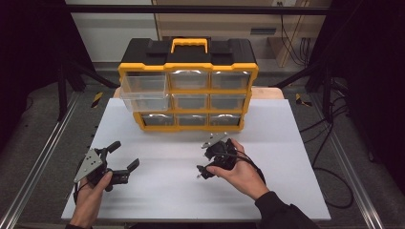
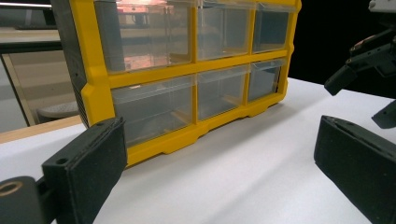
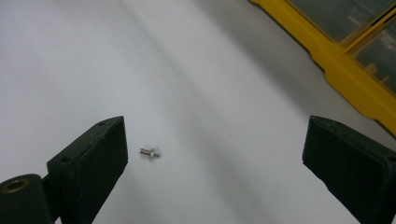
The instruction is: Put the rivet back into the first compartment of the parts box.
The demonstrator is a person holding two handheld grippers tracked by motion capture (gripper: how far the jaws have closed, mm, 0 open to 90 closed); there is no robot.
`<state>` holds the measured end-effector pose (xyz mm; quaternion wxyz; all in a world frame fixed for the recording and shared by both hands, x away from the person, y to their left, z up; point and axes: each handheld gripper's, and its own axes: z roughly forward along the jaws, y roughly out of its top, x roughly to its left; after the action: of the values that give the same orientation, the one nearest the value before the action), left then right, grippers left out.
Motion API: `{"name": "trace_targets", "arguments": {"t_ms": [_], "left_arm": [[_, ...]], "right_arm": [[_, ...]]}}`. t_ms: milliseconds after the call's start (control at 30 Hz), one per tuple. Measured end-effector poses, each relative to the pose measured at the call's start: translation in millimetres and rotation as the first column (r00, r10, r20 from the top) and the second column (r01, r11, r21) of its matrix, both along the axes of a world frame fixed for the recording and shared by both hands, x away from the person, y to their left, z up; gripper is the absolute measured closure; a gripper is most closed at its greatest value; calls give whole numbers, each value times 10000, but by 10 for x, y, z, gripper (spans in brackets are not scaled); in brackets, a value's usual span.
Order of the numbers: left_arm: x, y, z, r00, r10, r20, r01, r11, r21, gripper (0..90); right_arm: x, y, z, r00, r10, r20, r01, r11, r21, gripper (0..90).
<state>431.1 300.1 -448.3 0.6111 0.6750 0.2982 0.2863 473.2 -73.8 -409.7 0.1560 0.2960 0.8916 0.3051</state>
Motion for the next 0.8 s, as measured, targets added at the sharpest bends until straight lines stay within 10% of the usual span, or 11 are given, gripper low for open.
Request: {"name": "trace_targets", "arguments": {"t_ms": [800], "left_arm": [[1,-1,-1,10000,-4,-9,4,10000,7,27]], "right_arm": [[-69,47,-291,9956,162,-923,-198,9991,-387,62]]}}
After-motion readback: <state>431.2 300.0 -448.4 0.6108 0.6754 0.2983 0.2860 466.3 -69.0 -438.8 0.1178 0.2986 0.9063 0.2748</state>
